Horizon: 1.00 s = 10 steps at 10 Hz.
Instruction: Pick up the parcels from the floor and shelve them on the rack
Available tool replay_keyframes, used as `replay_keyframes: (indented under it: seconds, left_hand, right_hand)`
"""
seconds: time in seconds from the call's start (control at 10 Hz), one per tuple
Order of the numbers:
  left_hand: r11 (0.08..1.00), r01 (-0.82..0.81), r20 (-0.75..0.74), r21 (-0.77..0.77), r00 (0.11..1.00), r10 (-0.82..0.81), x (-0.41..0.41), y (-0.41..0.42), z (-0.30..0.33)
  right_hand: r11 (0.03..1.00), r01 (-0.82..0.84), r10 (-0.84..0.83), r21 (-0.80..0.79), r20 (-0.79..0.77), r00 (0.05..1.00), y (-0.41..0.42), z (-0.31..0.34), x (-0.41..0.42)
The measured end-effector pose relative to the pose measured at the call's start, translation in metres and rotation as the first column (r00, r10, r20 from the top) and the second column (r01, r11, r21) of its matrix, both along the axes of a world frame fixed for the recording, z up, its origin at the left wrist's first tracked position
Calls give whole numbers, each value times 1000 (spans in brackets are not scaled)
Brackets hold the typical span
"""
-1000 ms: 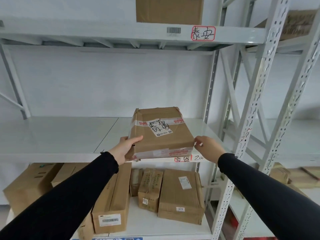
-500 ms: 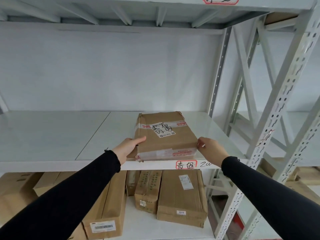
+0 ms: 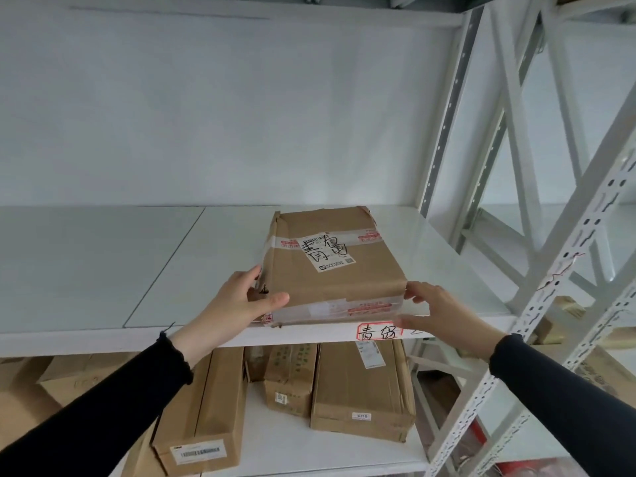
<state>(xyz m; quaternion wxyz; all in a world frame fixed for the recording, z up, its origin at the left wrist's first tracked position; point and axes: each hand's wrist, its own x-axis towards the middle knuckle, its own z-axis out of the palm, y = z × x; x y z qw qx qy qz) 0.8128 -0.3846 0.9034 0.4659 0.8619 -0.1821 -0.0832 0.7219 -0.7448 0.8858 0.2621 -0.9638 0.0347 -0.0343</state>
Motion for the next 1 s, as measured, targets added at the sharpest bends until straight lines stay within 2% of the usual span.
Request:
replay_keyframes:
  seconds: [0.1, 0.3, 0.7, 1.0]
  left_hand:
    - [1000, -27, 55, 13, 998, 27, 4, -9, -5]
    - [999, -42, 25, 20, 999, 41, 33, -23, -7]
    - [999, 25, -99, -45, 995, -29, 91, -42, 15]
    - [999, 20, -122, -42, 992, -25, 97, -44, 18]
  right_hand:
    - [997, 62, -66, 46, 86, 994, 5, -8, 9]
    - [995, 62, -71, 83, 111, 991, -7, -10, 39]
    - [994, 84, -88, 77, 47, 995, -23, -7, 115]
    - [993, 115, -115, 17, 3, 993, -18, 6, 122]
